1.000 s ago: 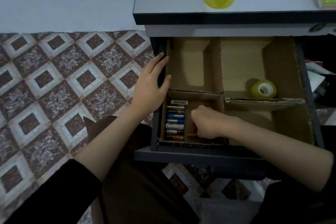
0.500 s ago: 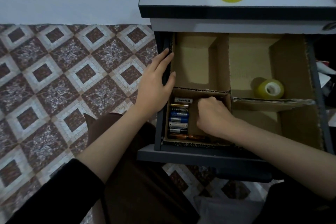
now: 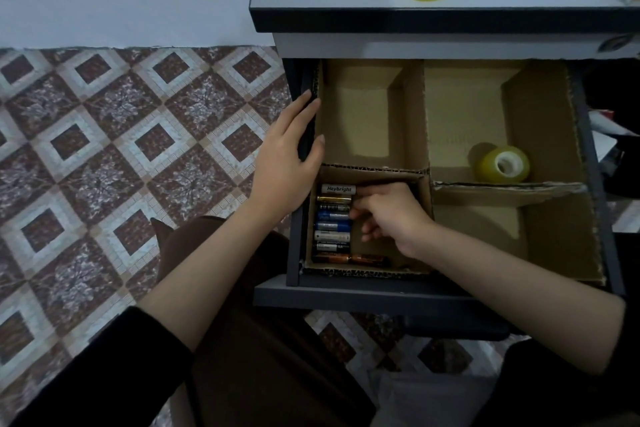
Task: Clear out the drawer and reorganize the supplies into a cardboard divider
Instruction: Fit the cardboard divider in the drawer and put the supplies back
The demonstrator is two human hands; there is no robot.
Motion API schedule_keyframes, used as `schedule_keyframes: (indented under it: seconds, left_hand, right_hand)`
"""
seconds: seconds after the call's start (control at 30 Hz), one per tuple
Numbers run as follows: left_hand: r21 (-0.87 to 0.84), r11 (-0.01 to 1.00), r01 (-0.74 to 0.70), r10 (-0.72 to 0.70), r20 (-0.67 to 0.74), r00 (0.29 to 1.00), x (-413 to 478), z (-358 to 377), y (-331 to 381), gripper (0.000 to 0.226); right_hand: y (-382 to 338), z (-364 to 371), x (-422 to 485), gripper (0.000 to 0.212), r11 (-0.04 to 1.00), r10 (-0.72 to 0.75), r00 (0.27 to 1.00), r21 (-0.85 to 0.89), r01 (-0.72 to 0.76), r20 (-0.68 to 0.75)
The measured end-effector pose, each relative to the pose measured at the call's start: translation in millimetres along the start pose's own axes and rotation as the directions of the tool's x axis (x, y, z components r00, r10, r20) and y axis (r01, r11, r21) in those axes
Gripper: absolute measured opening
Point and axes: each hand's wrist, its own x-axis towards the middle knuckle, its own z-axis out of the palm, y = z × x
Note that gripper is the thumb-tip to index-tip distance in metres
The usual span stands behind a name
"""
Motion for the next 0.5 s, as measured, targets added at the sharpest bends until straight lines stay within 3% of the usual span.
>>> schedule_keyframes:
  seconds: [0.27,0.5]
  left_hand:
    - [0.01,1.0,0.008,-0.008,0.002,1.0,-0.5,-0.2,-0.2,0.046]
    - [0.013,1.0,0.018,-0.018,0.013,1.0,-0.6,-0.6,0.5,0.047]
  right_hand:
    - [3.4,-0.2,-0.9,0.036,1.0,0.005,1.0,0.006,-0.005,-0.021]
    - [6.8,3.9,2.5,0.022,0.985,0.108,0.994,0.137,-0.109,0.011]
